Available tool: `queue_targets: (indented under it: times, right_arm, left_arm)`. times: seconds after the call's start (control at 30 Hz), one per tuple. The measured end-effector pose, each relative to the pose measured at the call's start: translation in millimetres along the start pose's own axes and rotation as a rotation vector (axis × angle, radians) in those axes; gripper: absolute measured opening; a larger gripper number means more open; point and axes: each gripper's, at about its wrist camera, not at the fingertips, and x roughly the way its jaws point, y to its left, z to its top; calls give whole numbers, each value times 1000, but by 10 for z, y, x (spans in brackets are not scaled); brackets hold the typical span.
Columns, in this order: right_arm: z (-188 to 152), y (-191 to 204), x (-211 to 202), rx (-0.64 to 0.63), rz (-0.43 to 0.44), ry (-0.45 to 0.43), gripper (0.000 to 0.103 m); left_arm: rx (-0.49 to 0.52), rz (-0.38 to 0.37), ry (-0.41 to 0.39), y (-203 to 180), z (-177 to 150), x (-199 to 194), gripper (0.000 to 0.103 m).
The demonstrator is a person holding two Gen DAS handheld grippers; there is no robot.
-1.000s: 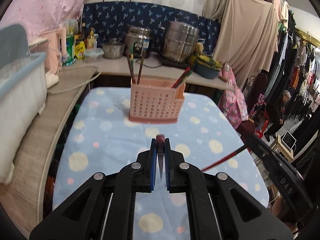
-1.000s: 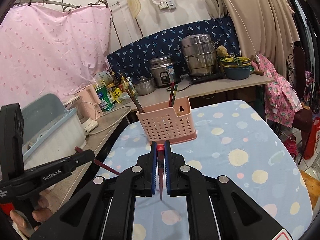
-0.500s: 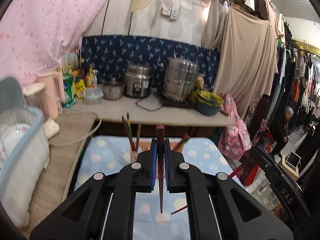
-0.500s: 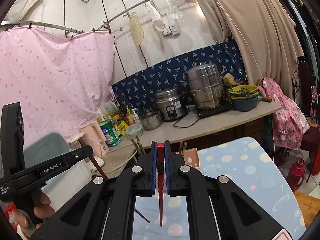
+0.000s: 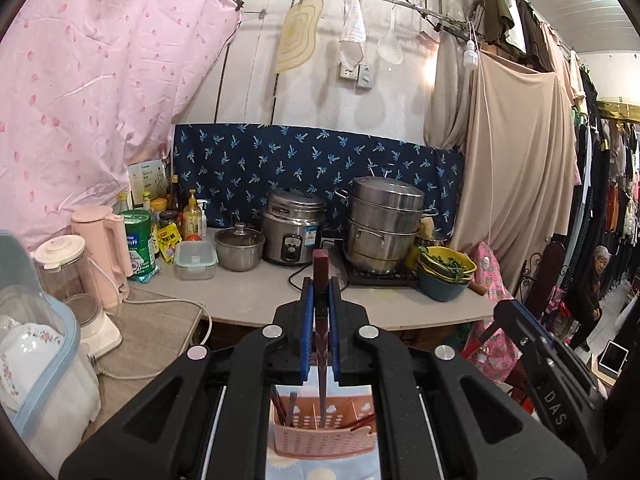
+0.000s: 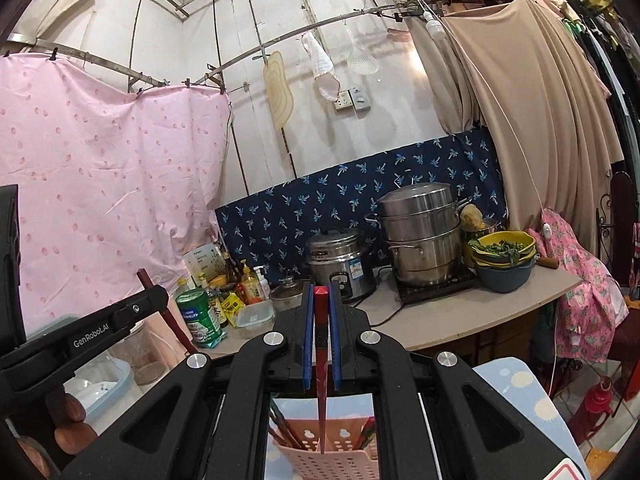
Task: Organize utensils
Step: 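Lower both chopsticks into the pink basket and open both tools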
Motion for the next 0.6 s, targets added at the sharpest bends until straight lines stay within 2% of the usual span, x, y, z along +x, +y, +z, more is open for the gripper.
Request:
queue_targets:
  times: [0.27,0.6]
  right_arm:
    - [-279,-104,521,12,-13,71,7]
    - [-701,-182,806,8,-20,173,7]
  left_arm:
    - [-7,20,65,119,-187,473,7]
    - [-17,31,150,231,-550,860,7]
